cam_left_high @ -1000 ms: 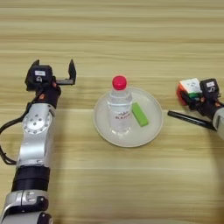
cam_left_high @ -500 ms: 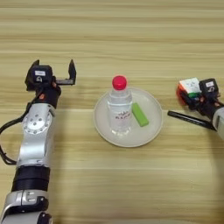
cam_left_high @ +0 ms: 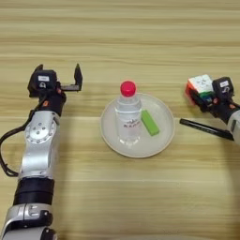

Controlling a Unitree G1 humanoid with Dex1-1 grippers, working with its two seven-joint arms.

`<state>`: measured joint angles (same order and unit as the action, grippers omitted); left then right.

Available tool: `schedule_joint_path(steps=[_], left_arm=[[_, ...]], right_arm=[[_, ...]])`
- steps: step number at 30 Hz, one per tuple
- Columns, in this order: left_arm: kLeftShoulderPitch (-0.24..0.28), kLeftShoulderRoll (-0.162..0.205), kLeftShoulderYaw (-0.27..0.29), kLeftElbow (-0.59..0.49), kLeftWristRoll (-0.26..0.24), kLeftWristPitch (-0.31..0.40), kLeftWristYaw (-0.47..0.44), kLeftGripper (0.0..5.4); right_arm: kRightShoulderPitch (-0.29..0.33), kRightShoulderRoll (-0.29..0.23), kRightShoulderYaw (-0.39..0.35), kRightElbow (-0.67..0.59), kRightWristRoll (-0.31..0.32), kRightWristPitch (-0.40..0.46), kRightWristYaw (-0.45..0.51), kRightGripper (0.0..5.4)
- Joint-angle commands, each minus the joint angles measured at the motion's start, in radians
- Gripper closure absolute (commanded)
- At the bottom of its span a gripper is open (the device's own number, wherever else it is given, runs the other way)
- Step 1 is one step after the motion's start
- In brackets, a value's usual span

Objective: Move the objects on the table

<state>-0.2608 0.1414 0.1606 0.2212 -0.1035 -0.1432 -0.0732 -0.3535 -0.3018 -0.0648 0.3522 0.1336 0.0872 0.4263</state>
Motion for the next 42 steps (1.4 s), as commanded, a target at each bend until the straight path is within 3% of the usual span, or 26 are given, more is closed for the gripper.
schedule_joint_path(steps=[1, 13, 22, 42], left_arm=[[-0.012, 0.001, -0.005, 0.006, 0.005, -0.007, -0.002, 0.00], [-0.012, -0.002, -0.010, 0.003, 0.003, -0.009, -0.006, 0.00], [-0.010, -0.002, -0.013, 0.004, 0.003, -0.012, -0.011, 0.00], [-0.006, 0.003, -0.015, 0.001, 0.005, -0.010, -0.023, 0.00]], right_arm=[[0.020, -0.028, 0.003, -0.108, 0.013, 0.042, 0.030, 2.06], [0.092, -0.092, 0.016, -0.451, 0.055, 0.178, 0.112, 2.06], [0.132, -0.147, 0.021, -0.712, 0.151, 0.306, 0.183, 2.06], [0.183, -0.239, 0.015, -0.871, 0.348, 0.398, 0.319, 2.06]])
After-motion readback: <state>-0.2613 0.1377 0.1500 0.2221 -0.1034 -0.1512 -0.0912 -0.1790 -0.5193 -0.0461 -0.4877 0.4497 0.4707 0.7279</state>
